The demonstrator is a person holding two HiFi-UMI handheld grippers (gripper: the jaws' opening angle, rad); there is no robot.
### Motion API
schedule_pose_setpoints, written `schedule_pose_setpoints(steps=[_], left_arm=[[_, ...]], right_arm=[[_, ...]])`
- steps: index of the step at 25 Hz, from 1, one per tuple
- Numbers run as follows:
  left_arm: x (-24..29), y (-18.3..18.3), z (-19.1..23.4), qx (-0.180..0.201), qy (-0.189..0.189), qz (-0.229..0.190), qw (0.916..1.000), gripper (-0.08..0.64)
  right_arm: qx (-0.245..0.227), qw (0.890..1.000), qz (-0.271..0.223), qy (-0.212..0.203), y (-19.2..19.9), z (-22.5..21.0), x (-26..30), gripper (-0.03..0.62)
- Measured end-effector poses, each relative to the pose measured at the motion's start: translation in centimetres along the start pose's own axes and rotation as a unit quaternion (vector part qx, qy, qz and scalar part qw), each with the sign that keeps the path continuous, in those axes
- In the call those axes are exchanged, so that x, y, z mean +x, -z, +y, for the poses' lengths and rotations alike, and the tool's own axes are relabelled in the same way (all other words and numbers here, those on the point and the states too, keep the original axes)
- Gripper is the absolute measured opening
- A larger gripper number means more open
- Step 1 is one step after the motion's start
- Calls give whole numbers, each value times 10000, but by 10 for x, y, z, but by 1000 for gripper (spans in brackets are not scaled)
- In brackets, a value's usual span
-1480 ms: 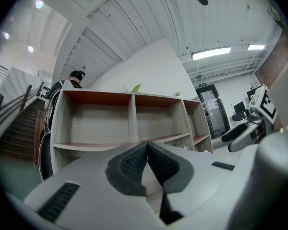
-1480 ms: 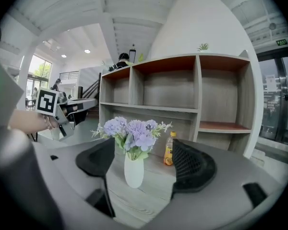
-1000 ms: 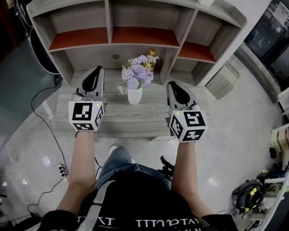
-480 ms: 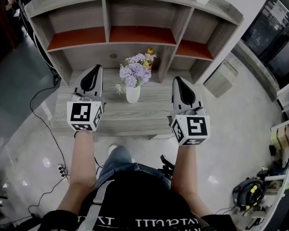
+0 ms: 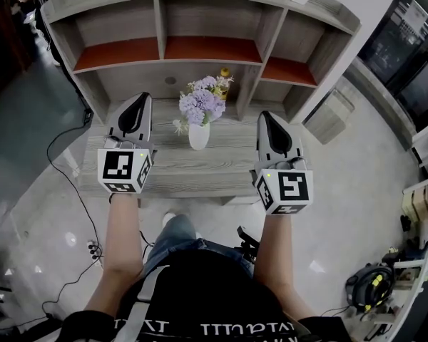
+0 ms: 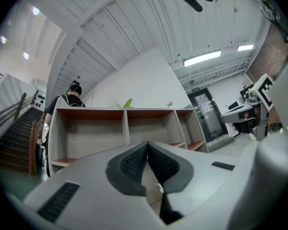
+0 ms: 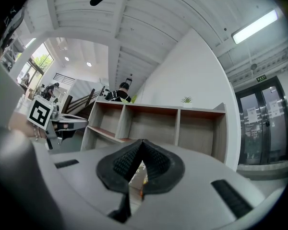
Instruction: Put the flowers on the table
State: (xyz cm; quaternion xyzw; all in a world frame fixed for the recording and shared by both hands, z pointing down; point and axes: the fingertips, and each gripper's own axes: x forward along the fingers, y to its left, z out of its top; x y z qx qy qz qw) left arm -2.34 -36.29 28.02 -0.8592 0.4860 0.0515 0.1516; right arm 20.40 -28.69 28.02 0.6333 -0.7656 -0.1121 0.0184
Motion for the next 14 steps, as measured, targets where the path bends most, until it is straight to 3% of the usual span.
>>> schedule_pose_setpoints(steps=[14], left_arm=[[-8,-12,-1,92,-95,-61,9999,12]], right_arm=[[-98,9999,-47,-7,-6,-2,-3,13]])
